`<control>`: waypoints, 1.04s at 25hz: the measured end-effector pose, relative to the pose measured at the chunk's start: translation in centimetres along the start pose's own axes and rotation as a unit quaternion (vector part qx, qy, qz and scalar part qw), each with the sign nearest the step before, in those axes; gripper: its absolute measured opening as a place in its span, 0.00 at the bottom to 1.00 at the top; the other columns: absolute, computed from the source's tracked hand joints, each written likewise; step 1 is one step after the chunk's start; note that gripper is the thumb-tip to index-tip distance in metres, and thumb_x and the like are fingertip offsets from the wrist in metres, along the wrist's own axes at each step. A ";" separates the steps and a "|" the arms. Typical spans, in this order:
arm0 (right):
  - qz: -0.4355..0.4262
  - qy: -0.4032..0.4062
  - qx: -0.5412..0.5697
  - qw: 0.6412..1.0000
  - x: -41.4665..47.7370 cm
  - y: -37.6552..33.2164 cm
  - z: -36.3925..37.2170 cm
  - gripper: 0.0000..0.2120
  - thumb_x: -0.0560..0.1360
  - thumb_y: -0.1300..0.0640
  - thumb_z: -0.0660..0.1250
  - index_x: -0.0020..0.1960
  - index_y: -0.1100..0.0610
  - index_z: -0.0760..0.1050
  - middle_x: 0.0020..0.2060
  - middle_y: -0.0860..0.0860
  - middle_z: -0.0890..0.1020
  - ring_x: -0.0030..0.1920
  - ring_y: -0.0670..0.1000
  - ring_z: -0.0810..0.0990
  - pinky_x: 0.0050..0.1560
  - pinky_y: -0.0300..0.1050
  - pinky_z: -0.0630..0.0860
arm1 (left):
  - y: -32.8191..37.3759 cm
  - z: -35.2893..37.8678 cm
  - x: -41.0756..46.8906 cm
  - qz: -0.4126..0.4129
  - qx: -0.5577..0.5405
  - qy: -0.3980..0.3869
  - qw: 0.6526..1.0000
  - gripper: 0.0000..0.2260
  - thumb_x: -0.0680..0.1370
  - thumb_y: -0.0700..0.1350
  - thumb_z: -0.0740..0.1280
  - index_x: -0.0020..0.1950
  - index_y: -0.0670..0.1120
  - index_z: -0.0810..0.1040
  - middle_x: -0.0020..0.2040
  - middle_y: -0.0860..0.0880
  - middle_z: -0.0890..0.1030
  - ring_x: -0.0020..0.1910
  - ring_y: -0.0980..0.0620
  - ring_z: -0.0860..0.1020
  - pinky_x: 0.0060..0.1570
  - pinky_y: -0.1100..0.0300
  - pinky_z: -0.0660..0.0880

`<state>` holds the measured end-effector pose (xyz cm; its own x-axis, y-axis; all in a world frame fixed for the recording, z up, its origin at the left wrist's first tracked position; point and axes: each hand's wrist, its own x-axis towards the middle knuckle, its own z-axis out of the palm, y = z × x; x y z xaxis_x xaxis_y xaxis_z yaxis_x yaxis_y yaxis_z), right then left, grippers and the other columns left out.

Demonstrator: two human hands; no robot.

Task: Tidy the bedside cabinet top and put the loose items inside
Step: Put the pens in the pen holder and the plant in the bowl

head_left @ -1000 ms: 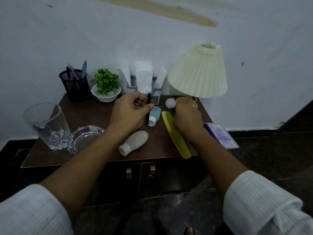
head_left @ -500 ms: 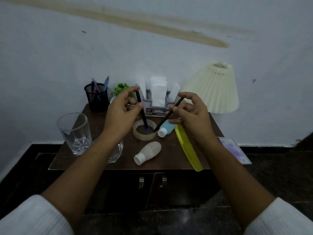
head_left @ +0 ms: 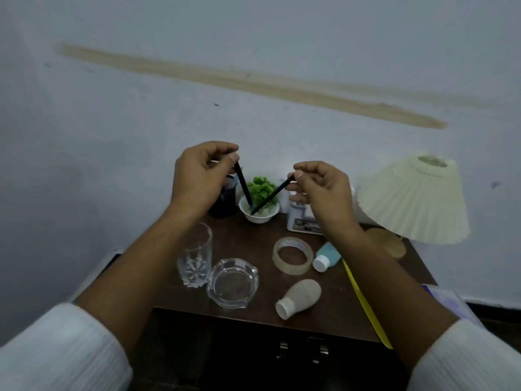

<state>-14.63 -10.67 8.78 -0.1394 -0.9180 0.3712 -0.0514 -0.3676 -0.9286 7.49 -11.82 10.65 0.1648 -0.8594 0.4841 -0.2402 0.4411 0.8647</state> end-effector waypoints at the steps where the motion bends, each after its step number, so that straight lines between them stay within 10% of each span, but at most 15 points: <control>1: -0.007 -0.002 -0.008 1.000 1.1 0.0 0.9 0.06 0.80 0.65 0.66 0.55 0.63 0.79 0.46 0.63 0.84 0.45 0.59 0.86 0.40 0.45 0.83 | -0.1 -1.0 1.2 0.002 0.010 0.007 1.000 0.07 0.78 0.43 0.72 0.55 0.46 0.85 0.44 0.49 0.86 0.41 0.53 0.86 0.42 0.52 0.84; 14: -0.094 -0.013 -0.161 0.982 9.7 4.3 9.4 0.06 0.77 0.60 0.69 0.53 0.57 0.83 0.40 0.51 0.85 0.42 0.49 0.86 0.45 0.51 0.85 | -7.1 -3.5 10.5 -0.012 0.098 0.050 0.994 0.05 0.78 0.44 0.71 0.52 0.47 0.85 0.45 0.50 0.85 0.42 0.54 0.85 0.45 0.51 0.84; 26: -0.105 -0.112 -0.466 0.871 9.6 7.7 12.2 0.15 0.80 0.53 0.62 0.63 0.52 0.81 0.57 0.53 0.85 0.56 0.55 0.83 0.56 0.53 0.80 | -12.8 -2.0 8.7 -0.044 0.255 -0.085 0.962 0.10 0.80 0.47 0.69 0.59 0.47 0.85 0.55 0.48 0.86 0.49 0.50 0.83 0.55 0.47 0.81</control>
<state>-4.26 -24.12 5.23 0.1608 -0.8890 0.4288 -0.8476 -0.3470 -0.4015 13.93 -24.46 4.03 0.0573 -0.9366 0.3456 -0.6785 0.2174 0.7017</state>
